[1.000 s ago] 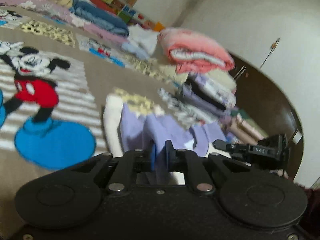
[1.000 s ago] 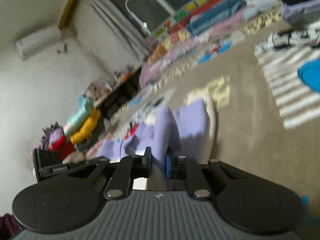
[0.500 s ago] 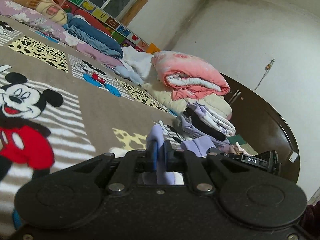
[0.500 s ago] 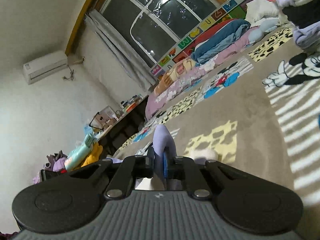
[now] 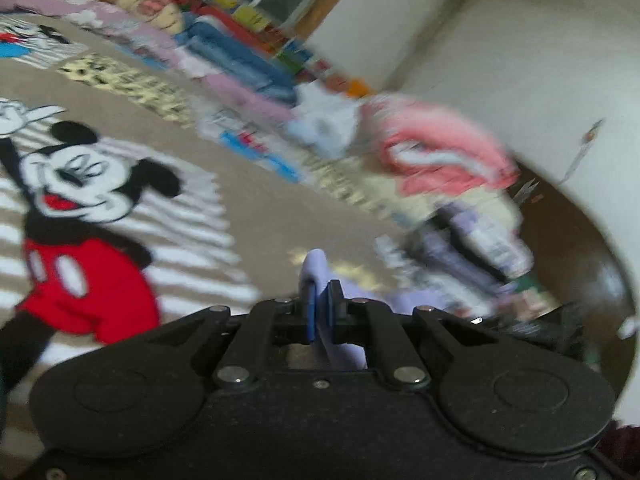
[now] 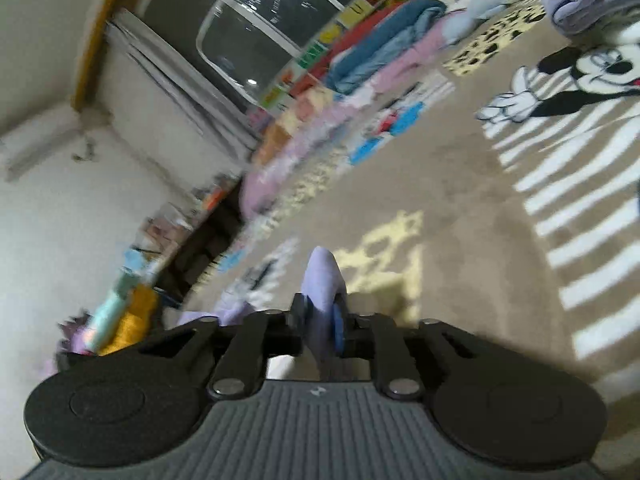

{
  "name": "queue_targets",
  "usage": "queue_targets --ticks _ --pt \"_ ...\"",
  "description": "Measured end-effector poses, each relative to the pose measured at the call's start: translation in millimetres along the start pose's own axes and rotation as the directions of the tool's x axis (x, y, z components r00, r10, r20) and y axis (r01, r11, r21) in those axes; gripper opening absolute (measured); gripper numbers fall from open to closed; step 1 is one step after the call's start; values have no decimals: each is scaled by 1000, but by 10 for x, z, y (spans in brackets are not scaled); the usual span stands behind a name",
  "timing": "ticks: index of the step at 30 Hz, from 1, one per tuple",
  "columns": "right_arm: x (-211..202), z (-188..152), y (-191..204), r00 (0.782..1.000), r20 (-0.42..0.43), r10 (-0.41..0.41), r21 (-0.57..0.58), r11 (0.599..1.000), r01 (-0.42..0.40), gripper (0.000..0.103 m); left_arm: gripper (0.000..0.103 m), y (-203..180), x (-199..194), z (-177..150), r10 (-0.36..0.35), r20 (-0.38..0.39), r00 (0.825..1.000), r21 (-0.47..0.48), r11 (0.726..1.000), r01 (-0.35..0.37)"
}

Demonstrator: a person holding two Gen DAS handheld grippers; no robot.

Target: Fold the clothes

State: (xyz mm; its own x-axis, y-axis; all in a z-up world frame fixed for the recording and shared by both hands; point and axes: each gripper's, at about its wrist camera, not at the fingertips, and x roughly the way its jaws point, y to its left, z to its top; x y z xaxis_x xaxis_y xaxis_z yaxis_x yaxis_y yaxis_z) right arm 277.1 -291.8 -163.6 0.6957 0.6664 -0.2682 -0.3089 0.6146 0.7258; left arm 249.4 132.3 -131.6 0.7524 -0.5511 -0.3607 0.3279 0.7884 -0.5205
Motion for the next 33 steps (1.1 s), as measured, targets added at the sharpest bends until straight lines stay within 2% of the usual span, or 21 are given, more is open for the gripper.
queue_targets --ticks 2,4,5,6,7,9,11,14,17,19,21,25,27,29,31,33 --pt "-9 -14 41 999 2 -43 -17 999 43 36 23 -81 -12 -11 69 6 998 45 997 -70" --pt "-75 -25 122 996 21 -84 -59 995 85 40 25 -204 -63 -13 136 34 990 116 983 -139" --pt "-113 -33 163 994 34 -101 -82 991 104 43 25 -255 -75 -8 135 39 990 143 980 -139" --pt "-134 -46 273 991 52 -122 -166 978 129 43 25 -305 -87 -4 134 44 990 170 975 -140" --pt "-155 -59 386 987 73 -140 -252 955 154 43 25 -355 -98 1 133 49 990 197 970 -140" --pt "-196 -86 612 978 119 -172 -414 887 206 43 25 -456 -122 10 129 59 990 250 958 -140" --pt "-144 -88 793 989 111 -96 -511 848 139 42 25 -509 -96 18 125 52 991 283 950 -135" --pt "74 -142 945 994 74 -83 -613 782 111 42 25 -422 112 3 129 -22 991 268 956 -119" --pt "268 -112 736 988 21 -152 -531 836 140 42 26 -329 268 -110 175 -85 981 270 952 -146" --pt "358 -115 520 978 -57 -202 -460 874 154 42 26 -282 271 -156 169 -75 983 252 957 -146" --pt "370 -114 383 978 -80 -192 -393 908 146 42 31 -262 267 -161 173 -66 983 242 958 -152" --pt "366 -152 384 978 -86 -191 -383 912 144 44 37 -266 217 -144 180 -47 982 219 961 -166" --pt "309 -144 383 982 -72 -172 -365 921 134 44 37 -355 78 -124 197 2 980 222 956 -192" --pt "186 -117 374 990 -38 -139 -345 931 118 44 38 -451 -132 -156 176 40 984 214 960 -181" --pt "-18 -100 464 991 4 -131 -367 922 123 44 39 -575 -355 -265 162 64 985 221 960 -173" --pt "-247 -134 584 991 41 -126 -405 905 132 44 39 -704 -482 -420 167 56 984 246 953 -176"
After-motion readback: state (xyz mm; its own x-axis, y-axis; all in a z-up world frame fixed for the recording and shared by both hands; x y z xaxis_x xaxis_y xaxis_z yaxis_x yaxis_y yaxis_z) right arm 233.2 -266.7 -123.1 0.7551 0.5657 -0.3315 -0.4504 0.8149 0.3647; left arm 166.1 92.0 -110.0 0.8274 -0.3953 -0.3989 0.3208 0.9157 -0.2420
